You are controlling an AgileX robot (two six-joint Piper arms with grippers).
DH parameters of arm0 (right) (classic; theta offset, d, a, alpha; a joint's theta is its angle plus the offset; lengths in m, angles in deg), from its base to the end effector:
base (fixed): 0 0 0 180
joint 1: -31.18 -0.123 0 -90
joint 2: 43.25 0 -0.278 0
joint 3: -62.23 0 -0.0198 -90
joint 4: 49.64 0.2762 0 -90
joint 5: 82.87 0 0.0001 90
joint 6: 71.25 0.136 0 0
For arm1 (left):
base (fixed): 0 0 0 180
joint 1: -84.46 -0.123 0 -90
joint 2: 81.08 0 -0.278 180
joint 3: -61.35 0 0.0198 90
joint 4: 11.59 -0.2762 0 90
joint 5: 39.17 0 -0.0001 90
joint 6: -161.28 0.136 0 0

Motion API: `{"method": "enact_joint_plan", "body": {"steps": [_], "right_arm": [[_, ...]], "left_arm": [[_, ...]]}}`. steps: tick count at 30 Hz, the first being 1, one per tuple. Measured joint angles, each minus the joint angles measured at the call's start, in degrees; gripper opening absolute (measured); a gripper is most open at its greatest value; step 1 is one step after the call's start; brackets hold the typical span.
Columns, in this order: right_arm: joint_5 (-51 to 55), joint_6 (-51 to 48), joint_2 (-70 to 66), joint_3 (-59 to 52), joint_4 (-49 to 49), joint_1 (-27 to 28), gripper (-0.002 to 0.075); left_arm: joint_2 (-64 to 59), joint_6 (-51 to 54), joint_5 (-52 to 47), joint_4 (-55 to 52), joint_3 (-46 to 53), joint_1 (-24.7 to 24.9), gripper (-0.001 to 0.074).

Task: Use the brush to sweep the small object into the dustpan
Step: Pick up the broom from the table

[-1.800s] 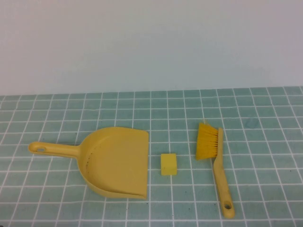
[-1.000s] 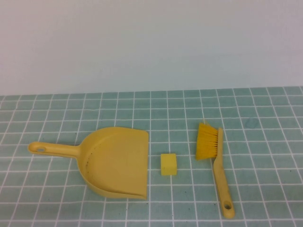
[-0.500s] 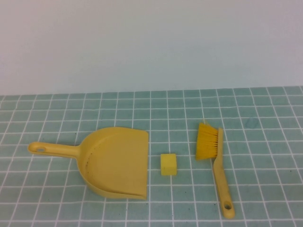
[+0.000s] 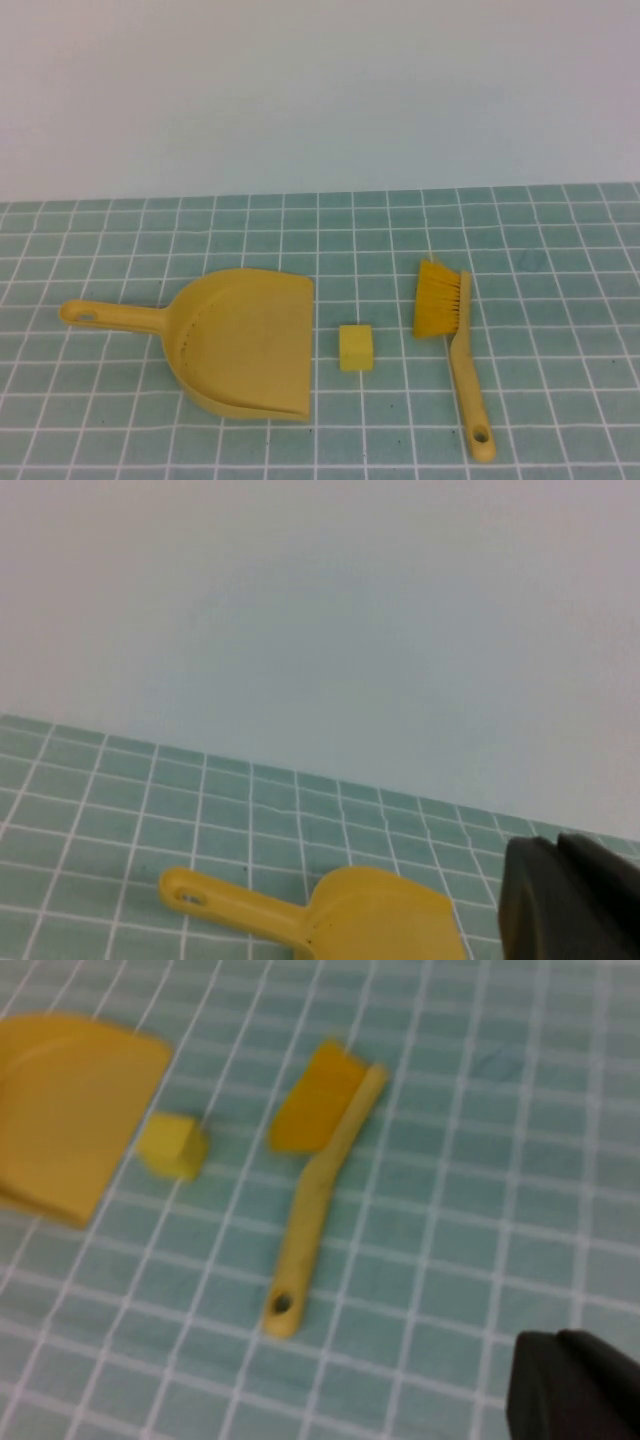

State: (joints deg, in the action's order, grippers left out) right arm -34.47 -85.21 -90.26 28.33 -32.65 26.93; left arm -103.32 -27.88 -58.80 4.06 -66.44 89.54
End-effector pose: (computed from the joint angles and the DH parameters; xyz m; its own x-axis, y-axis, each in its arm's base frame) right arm 0.1818 0.0433 0.3077 -0.6033 -0.0874 -0.7927 -0.2704 0.9575 0.1003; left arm 0.1370 -0.0246 0.3132 -0.1264 -0.3945 -0.9102 0.1389 0.9014 -0.4100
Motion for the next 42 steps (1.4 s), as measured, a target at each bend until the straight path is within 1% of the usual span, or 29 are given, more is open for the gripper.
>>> {"method": "enact_joint_plan", "body": {"steps": [2, 5, 8, 10, 13, 16, 18, 21, 26, 28, 29, 31, 33, 36, 39, 42], "right_arm": [[3.61, -1.55, -7.22, 3.96, 2.92, 0.0, -0.0001], [7.91, -2.98, -17.41, 9.04, 5.95, 0.0, -0.0001], [10.15, -3.03, -28.35, 13.59, 6.51, -1.44, 0.0], [10.67, -1.1, -34.55, 16.56, 5.6, -4.26, 0.0], [10.82, 4.06, -43.5, 20.81, 1.37, -11.27, 0.0001], [10.58, 9.95, -52.36, 25.83, -4.39, -19.4, 0.0001], [10.03, 12.81, -57.43, 29.71, -6.7, -23.47, 0.0001], [9.53, 15.31, -62.96, 34.81, -7.34, -26.17, 0.0001], [11.83, 18.81, -70.03, 37.44, -9.37, -26.31, 0.0012], [13.19, 19.28, -71.94, 37.44, -11.08, -26.31, 0.0037], [13.55, 19.54, -72.52, 37.44, -11.61, -26.31, 0.0064], [13.67, 20.3, -73.14, 37.47, -11.99, -26.31, 0.0146], [13.67, 21.84, -73.13, 37.58, -12.98, -26.53, 0.0252], [13.06, 24.32, -73.13, 37.71, -14.96, -26.9, 0.0372], [11.57, 24.8, -73.13, 36.92, -14.52, -26.9, 0.0413], [10.29, 25.7, -73.13, 35.53, -14.39, -27.34, 0.042]], "left_arm": [[-1.94, 0.0, 1.27, 0.6, 0.0, 0.0, -0.0001], [-4.69, -1.98, 2.89, 4.37, -0.1, 0.0, -0.0001], [-8.4, 1.74, 1.26, 7.44, -0.1, 0.0, -0.0001], [-11.92, 5.14, -1.13, 8.91, -0.1, 0.0, -0.0001], [-17.55, 9.16, -4.89, 10.35, -0.1, 0.0, -0.0001], [-21.59, 11.92, -5.18, 11.99, -0.1, 0.0, -0.0003], [-23.28, 13.24, -4.25, 12.8, -0.1, 0.0, -0.0003], [-24.39, 13.51, -3.06, 14.62, -0.71, 0.0, -0.0002], [-24.39, 14.61, -3.41, 17.32, -2.36, 0.0, -0.0002], [-24.39, 14.75, -4.38, 17.32, -2.84, 0.0, -0.0003], [-24.39, 14.86, -4.37, 17.42, -2.96, 0.0, -0.0002], [-24.39, 15.29, -4.5, 17.42, -2.96, 0.0, -0.0002], [-24.39, 15.39, -4.5, 17.55, -2.96, 0.0, -0.0002], [-24.39, 15.95, -4.52, 18.49, -2.96, 0.0, -0.0002], [-24.39, 17.26, -4.62, 18.64, -2.96, 0.0, -0.0003], [-24.39, 17.37, -4.62, 18.75, -2.96, 0.0, -0.0002]]}}
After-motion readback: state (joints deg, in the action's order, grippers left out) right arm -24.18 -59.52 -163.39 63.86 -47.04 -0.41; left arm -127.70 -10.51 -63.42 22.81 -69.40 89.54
